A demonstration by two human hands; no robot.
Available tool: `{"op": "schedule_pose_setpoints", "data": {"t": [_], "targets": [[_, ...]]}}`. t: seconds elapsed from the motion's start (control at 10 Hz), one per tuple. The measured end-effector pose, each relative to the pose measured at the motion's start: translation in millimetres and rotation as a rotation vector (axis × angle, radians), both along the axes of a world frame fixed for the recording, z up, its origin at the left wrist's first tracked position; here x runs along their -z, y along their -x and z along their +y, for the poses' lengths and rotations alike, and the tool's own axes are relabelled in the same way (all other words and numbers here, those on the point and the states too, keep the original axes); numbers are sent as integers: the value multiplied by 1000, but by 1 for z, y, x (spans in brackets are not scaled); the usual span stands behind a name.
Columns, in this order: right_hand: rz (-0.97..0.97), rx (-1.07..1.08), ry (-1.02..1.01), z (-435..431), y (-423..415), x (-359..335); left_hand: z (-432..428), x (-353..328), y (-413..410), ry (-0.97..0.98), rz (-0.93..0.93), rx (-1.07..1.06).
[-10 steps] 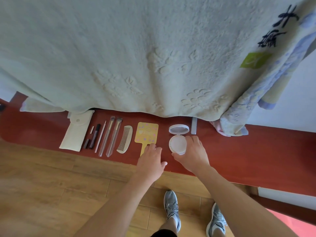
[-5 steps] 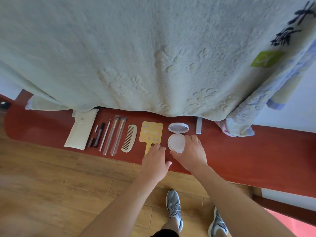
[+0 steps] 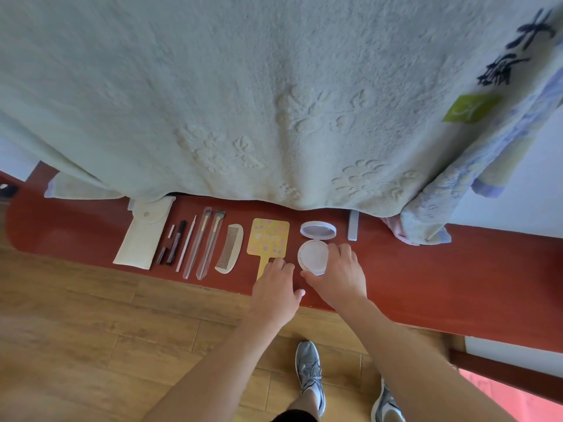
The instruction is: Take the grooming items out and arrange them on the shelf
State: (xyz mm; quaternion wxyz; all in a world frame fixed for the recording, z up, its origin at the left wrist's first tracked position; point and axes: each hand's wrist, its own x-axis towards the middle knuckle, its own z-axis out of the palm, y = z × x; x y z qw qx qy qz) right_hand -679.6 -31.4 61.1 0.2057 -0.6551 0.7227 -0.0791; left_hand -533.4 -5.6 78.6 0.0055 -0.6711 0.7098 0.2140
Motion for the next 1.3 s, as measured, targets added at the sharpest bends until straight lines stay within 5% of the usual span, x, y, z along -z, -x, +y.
{"op": "schedule_pose_setpoints", "data": {"t": [1.3], "targets": [[-7,-116,-191,25,60,-61,9,-36,16,-26,-10,-118]]}}
